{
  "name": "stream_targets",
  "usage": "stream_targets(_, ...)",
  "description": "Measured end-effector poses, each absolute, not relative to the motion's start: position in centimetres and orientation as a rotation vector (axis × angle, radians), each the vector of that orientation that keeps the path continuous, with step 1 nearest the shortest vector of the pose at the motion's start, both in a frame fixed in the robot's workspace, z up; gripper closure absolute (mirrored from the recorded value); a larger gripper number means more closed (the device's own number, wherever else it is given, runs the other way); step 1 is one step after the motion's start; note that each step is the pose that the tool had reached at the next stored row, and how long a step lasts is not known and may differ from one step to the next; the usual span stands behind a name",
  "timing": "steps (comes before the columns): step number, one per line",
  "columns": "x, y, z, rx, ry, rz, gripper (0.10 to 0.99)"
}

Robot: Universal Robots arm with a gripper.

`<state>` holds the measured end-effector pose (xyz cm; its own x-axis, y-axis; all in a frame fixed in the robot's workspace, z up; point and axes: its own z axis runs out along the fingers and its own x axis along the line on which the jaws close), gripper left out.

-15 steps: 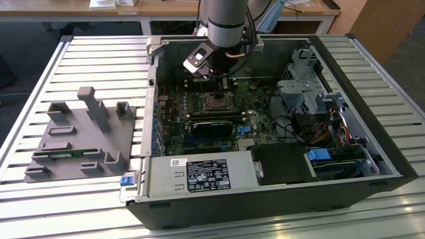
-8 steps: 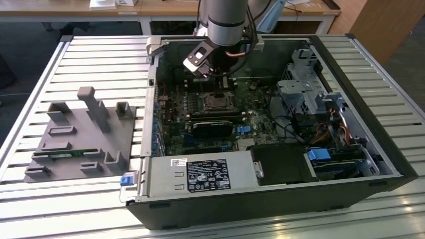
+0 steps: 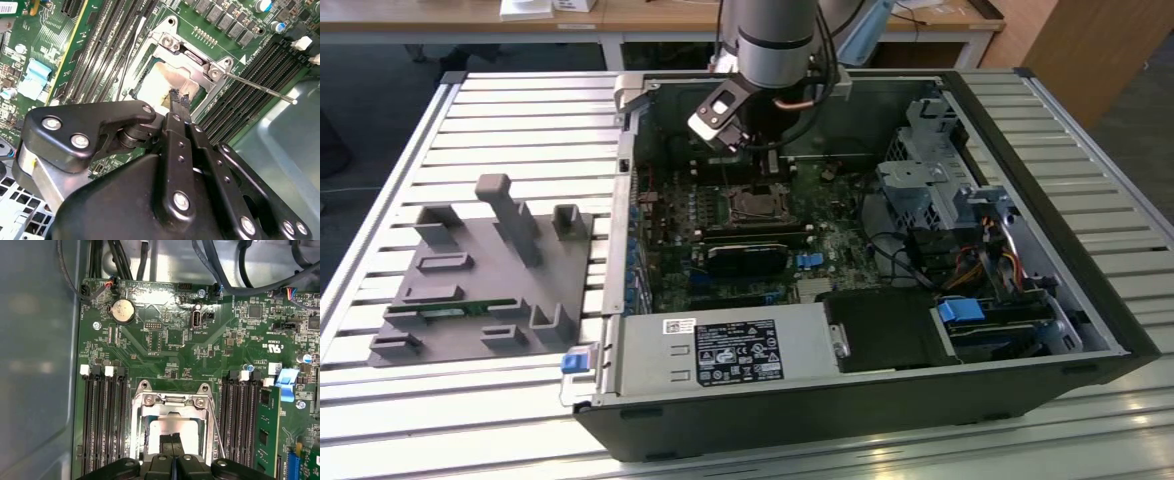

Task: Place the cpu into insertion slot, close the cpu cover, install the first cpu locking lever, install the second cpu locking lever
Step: 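Install the first cpu locking lever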

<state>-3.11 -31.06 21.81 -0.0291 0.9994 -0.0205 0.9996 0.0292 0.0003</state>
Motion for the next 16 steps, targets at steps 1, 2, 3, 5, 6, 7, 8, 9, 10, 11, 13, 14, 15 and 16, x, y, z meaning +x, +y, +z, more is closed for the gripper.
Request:
stream_targets(1,-3.1,-31.1,21.8,2.178,2.243,-0.022,0.98)
stream_targets(2,-3.1,-31.1,21.9,2.178,2.243,-0.022,0.98)
stream_targets(3,-3.1,-31.1,21.9,2.178,2.243,-0.022,0.98)
stream_targets(5,-3.1,-31.1,22.0,2.178,2.243,-0.022,0.98)
stream_targets(6,-3.1,-31.1,22.0,2.178,2.243,-0.022,0.98)
stream_targets(7,-3.1,-31.1,22.1,2.178,2.243,-0.022,0.98)
stream_targets(8,-3.1,-31.1,22.1,2.178,2.243,-0.022,0.98)
stream_targets(9,-3.1,-31.1,22.1,2.178,2.243,-0.022,0.98)
stream_targets(10,-3.1,-31.1,22.2,2.178,2.243,-0.022,0.98)
stream_targets(11,-3.1,-31.1,22.3,2.178,2.243,-0.022,0.98)
stream_targets(13,-3.1,-31.1,22.5,2.178,2.243,-0.022,0.98)
stream_targets(14,-3.1,-31.1,22.7,2.178,2.243,-0.022,0.98)
stream_targets(15,-3.1,-31.1,22.9,2.178,2.243,-0.022,0.98)
stream_targets(16,-3.1,-31.1,23.0,2.178,2.243,-0.022,0.98)
